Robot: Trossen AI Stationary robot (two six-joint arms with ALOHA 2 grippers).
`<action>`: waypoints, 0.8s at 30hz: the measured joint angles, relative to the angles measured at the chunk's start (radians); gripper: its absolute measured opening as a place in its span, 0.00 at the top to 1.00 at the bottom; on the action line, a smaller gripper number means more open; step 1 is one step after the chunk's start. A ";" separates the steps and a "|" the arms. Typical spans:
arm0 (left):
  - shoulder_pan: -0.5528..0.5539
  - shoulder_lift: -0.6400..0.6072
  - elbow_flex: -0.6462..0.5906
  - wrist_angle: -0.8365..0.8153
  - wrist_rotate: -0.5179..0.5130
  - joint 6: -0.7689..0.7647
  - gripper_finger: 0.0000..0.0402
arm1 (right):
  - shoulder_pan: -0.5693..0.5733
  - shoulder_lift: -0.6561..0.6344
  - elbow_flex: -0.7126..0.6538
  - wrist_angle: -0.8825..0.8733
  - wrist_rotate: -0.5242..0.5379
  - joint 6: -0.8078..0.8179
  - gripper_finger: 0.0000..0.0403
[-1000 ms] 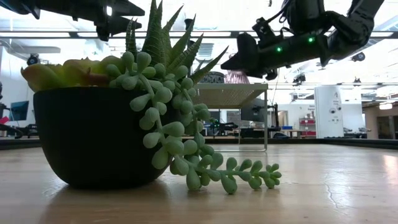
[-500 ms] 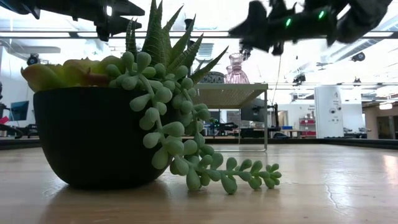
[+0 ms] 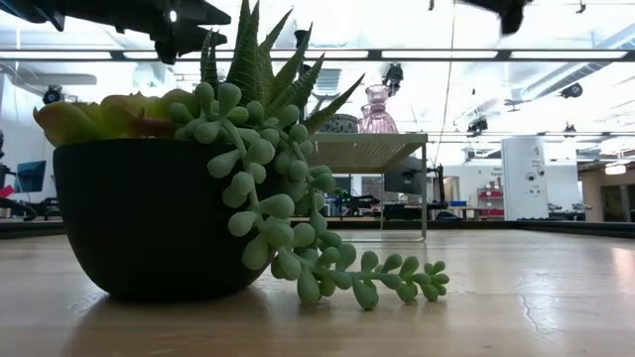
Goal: Pick & Place candle stick holders
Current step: Put the black candle holder on the shelf aligned with the other black candle holders
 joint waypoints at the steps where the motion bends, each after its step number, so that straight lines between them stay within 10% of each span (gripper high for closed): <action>1: 0.000 0.000 0.000 0.000 0.000 0.000 0.33 | 0.000 -0.035 0.025 -0.059 -0.017 -0.021 0.68; 6: 0.000 0.000 0.000 0.000 -0.008 0.001 0.33 | -0.001 -0.144 0.179 -0.481 0.033 -0.098 0.93; 12: 0.000 0.000 0.000 -0.027 -0.008 0.002 0.33 | -0.001 -0.229 0.261 -0.833 0.126 -0.012 0.98; 24: 0.000 0.000 -0.001 -0.091 -0.013 0.002 0.33 | -0.001 -0.456 -0.065 -0.522 -0.092 0.139 0.98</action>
